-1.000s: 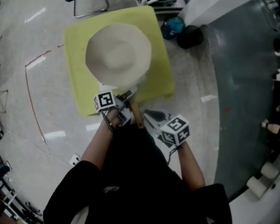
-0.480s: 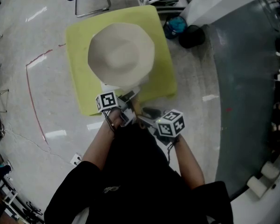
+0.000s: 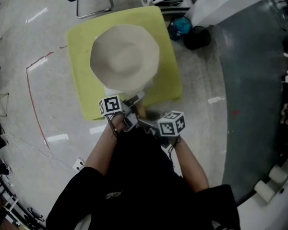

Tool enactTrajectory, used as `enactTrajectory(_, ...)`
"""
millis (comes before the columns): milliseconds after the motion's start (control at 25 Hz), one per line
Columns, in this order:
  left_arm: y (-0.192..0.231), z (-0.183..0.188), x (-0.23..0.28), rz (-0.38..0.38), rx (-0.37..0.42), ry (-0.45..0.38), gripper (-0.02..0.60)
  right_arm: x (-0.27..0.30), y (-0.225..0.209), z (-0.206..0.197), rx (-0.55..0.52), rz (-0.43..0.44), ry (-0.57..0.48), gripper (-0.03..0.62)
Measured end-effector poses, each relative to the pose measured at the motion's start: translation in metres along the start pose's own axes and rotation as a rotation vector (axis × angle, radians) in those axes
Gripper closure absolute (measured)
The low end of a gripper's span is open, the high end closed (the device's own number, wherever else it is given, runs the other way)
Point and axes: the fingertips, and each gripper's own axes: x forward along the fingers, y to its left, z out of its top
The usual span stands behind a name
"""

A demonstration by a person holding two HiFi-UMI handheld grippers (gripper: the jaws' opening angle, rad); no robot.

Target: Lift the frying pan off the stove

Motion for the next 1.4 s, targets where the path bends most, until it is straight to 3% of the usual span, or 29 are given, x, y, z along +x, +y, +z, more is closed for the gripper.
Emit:
enactTrajectory(160, 0.000, -0.001, 0.001, -0.002, 0.014, 0.028, 0.382, 0.002, 0.002, -0.002, 0.064, 0.069, -0.013, 0.423)
enactTrajectory(400, -0.002, -0.004, 0.002, -0.018, -0.018, 0.061, 0.382, 0.004, 0.004, -0.003, 0.063, 0.089, 0.001, 0.431)
enactTrajectory(520, -0.002, -0.002, 0.001, -0.023, 0.025, 0.066, 0.382, 0.002, 0.007, -0.001, 0.069, 0.115, -0.016, 0.436)
enactTrajectory(680, -0.008, -0.003, 0.003, -0.057, 0.002, 0.048, 0.380, 0.002, 0.009, 0.000, 0.037, 0.112, 0.002, 0.430)
enactTrajectory(880, -0.007, -0.003, 0.002, -0.038, 0.036, 0.072, 0.380, 0.001, 0.011, 0.000, 0.018, 0.102, 0.017, 0.428)
enactTrajectory(1400, -0.022, 0.001, -0.001, -0.123, -0.032, 0.003, 0.379, -0.004, 0.021, 0.010, 0.032, 0.163, -0.026, 0.427)
